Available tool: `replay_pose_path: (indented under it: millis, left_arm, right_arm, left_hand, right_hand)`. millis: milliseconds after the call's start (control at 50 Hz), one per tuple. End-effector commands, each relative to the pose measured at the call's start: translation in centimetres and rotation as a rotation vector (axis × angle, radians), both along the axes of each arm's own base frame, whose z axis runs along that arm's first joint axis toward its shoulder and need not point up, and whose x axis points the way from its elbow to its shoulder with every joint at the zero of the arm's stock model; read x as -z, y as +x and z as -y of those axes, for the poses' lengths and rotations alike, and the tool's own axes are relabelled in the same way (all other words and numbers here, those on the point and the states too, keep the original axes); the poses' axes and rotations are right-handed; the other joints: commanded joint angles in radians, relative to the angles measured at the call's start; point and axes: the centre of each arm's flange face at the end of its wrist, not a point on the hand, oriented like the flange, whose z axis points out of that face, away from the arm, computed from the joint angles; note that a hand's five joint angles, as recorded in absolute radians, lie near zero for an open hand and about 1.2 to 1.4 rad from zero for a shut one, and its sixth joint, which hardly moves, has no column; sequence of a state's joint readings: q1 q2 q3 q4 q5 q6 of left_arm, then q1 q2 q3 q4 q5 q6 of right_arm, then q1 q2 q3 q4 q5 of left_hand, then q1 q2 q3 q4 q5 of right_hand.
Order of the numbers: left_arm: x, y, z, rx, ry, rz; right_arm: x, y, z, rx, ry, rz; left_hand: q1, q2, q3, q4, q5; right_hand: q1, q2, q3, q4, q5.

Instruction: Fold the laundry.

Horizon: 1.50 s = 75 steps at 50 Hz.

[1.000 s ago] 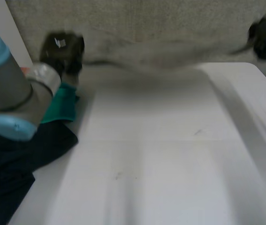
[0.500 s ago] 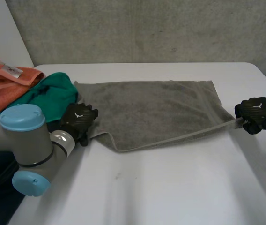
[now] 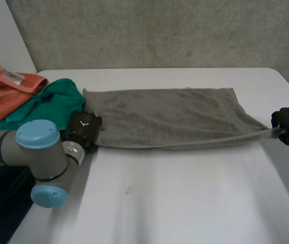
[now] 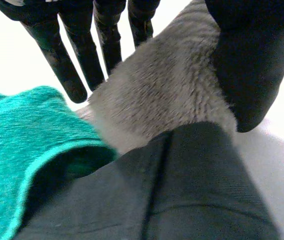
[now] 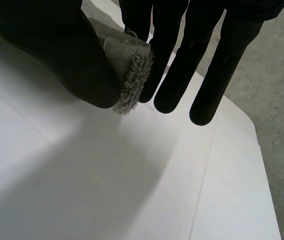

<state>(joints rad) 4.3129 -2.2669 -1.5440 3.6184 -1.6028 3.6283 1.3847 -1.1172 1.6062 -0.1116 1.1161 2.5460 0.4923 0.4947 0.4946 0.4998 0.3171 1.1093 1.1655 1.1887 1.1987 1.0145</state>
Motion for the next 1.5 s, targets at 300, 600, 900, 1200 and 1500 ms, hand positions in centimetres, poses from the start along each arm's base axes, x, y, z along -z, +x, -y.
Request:
replay_pose_path:
  millis: [300, 600, 900, 1200, 1500]
  left_arm:
    - [-2.2, 2.1, -0.1, -0.020, -0.039, -0.034]
    - [-4.4, 3.3, -11.5, 0.174, 0.278, 0.240]
    - [-6.2, 3.7, -14.2, 0.196, 0.402, 0.358]
    - [-7.6, -2.0, -2.8, 0.158, 0.110, 0.152]
    - [-4.2, -4.4, 5.6, 0.067, 0.041, 0.137]
  right_arm:
    - [-0.3, 0.5, -0.2, -0.025, -0.003, -0.033]
    - [-5.1, -3.9, -4.4, -0.095, 0.176, -0.295]
    - [-3.9, -5.6, -5.4, -0.226, 0.366, -0.394]
    - [-3.0, -2.4, 1.1, -0.106, 0.110, -0.235]
    - [0.4, 1.1, 9.1, 0.032, -0.269, -0.244]
  left_hand:
    - [0.760, 0.757, 0.758, 0.752, 0.760]
    - [0.904, 0.902, 0.902, 0.896, 0.905]
    - [0.904, 0.902, 0.902, 0.896, 0.905]
    - [0.904, 0.902, 0.902, 0.896, 0.905]
    - [0.904, 0.902, 0.902, 0.896, 0.905]
  right_hand:
    - [0.287, 0.231, 0.208, 0.198, 0.207]
    - [0.287, 0.231, 0.208, 0.198, 0.207]
    - [0.287, 0.231, 0.208, 0.198, 0.207]
    - [0.287, 0.231, 0.208, 0.198, 0.207]
    - [0.287, 0.231, 0.208, 0.198, 0.207]
